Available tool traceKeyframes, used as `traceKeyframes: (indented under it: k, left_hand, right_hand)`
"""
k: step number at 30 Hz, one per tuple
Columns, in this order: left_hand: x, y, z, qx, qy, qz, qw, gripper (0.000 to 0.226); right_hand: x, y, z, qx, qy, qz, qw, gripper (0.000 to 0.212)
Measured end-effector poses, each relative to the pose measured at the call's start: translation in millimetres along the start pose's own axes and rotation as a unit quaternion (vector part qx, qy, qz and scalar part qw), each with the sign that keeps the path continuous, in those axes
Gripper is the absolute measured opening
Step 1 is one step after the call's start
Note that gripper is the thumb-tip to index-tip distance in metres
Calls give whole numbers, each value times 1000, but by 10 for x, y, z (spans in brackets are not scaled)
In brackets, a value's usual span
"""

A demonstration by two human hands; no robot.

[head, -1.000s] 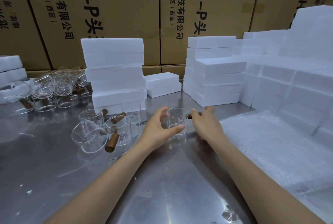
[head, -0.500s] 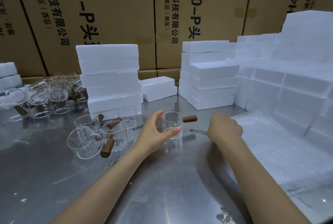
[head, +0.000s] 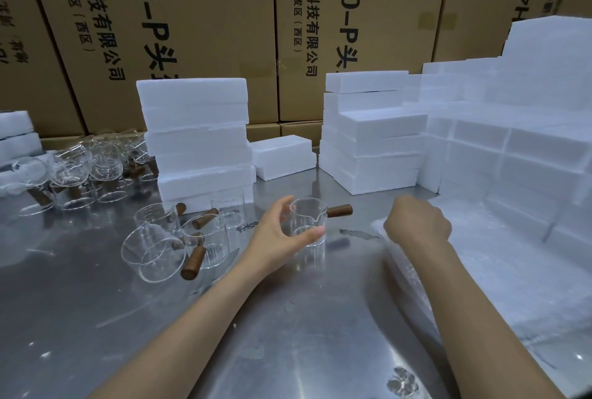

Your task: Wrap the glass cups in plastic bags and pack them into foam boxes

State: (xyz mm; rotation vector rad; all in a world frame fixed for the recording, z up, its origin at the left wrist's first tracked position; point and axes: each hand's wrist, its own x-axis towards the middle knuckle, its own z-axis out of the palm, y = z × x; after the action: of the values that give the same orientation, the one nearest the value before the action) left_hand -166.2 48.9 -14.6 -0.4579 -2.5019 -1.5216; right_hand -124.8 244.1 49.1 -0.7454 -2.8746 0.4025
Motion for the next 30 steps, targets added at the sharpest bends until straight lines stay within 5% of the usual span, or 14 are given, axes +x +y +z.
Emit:
traceKeyframes:
  k: [5,10,16,21,26,30]
  left_hand:
    - [-18,39,-2,-4,12,-1,1000,96]
    - [-68,139,16,-13,62,51,997,101]
    - [-225,278,37,101,55,255,960,74]
    - [-266,379,175,170,67,359,915,49]
    - [-210,492,210,-35,107,197,974,33]
    - [-79,594,49,-210,185,78,957,42]
  right_hand:
    - [27,-3,-34,105,188,-42,976,17]
    - [-55,-128,-115,277,355,-165,878,17]
    - [-120,-226,-96,456,365,-216,782,22]
    - [-109,-217,-123,609,285,-186,717,24]
    - [-56,-216,-92,651,236,-151,705,18]
    - [6,-220,-8,646,208,-119,725,24]
